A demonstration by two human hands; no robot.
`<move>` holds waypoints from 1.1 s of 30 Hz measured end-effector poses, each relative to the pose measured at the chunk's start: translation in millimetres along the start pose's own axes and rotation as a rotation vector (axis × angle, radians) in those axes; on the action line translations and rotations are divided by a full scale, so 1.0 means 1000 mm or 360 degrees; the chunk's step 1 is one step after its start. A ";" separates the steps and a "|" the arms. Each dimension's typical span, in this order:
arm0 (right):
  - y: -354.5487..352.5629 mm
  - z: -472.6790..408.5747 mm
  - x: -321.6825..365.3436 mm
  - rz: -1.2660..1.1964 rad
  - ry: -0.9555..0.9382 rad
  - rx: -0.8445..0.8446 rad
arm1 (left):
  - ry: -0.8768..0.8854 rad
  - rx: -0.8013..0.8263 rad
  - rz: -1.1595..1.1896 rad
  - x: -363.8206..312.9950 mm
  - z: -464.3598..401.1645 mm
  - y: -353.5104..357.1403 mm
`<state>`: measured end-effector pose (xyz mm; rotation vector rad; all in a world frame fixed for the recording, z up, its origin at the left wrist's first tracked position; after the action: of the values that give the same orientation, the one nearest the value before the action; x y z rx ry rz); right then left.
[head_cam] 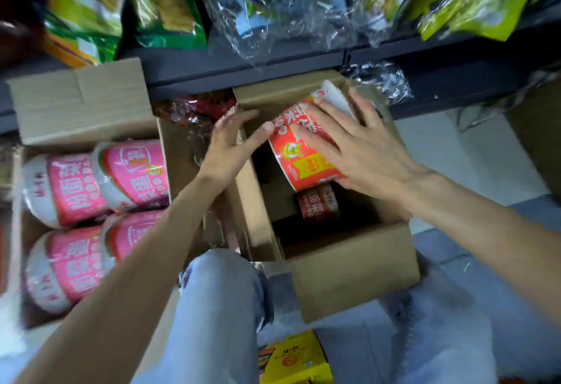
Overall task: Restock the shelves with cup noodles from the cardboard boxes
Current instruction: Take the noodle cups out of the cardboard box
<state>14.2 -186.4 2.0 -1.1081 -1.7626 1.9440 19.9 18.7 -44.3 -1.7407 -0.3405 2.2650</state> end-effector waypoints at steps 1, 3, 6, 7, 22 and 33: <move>-0.023 0.007 -0.005 0.0065 -0.0069 -0.0113 | -0.0082 0.0193 0.0273 -0.016 0.008 -0.003; -0.062 0.018 -0.014 0.0195 -0.0228 -0.0257 | -0.0169 0.0606 0.0555 -0.043 0.029 -0.011; -0.119 0.028 -0.019 0.0378 -0.0316 -0.0477 | -0.0049 0.0948 0.0861 -0.074 0.061 -0.024; -0.136 0.031 -0.018 0.0381 -0.0261 -0.0513 | -0.0012 0.0917 0.0949 -0.084 0.074 -0.029; -0.276 -0.072 0.051 -0.1989 0.0605 -0.0643 | 0.0836 -0.0736 0.0631 -0.196 0.120 -0.167; -0.220 -0.274 0.013 -0.1996 0.0607 -0.0629 | 0.0759 -0.1126 -0.0489 -0.188 -0.034 -0.278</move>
<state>136.6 63.3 217.0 -0.2117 -1.8879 0.6151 117.3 214.9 212.4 -2.2645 -1.3064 1.5283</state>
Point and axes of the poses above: each hand's wrist, its own z-axis away from the middle knuckle, its own y-axis out of the palm, x = y × z, the point moved 3 cm from there along -z, towards the middle knuckle, and after that the axes turned 5 degrees about y, right-handed, at the moved point
